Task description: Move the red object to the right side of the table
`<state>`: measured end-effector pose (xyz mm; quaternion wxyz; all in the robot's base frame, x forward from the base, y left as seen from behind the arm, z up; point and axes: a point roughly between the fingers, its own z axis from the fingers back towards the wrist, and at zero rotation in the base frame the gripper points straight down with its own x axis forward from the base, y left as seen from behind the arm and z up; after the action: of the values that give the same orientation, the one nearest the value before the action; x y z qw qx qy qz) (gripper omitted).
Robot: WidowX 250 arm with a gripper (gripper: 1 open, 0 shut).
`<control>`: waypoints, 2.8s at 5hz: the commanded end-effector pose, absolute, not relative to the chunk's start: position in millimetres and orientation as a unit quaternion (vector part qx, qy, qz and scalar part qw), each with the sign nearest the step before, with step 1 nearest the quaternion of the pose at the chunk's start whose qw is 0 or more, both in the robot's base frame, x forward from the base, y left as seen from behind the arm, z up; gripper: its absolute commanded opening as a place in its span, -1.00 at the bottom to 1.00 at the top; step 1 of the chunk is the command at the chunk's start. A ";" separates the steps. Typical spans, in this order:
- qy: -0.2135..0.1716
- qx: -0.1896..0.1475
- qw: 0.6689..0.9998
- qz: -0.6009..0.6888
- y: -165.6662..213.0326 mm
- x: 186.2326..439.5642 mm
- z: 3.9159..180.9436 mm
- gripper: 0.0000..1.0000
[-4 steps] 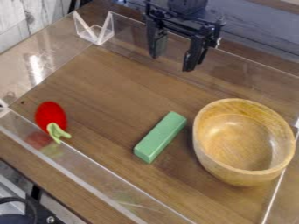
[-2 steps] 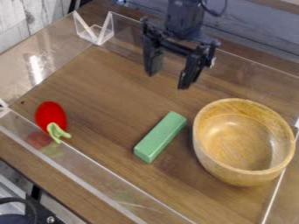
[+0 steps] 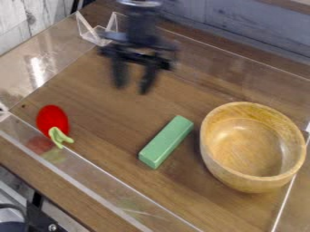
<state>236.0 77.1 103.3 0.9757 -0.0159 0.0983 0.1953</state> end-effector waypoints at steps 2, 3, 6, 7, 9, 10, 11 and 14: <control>0.061 -0.041 0.927 0.367 124.2 205.9 118.3 1.00; 0.068 -0.047 0.911 0.405 131.7 197.5 97.4 1.00; 0.077 -0.050 0.873 0.479 139.6 207.1 29.7 1.00; 0.074 -0.049 0.868 0.488 135.5 196.4 28.0 1.00; 0.066 -0.045 0.848 0.524 127.1 187.9 20.1 1.00; 0.060 -0.038 0.834 0.547 121.9 190.3 13.4 1.00; 0.055 -0.029 0.823 0.565 116.5 192.0 8.4 1.00; 0.055 -0.004 0.818 0.573 138.7 199.8 15.1 1.00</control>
<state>205.8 135.2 19.9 0.8234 -0.0054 0.0468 0.5655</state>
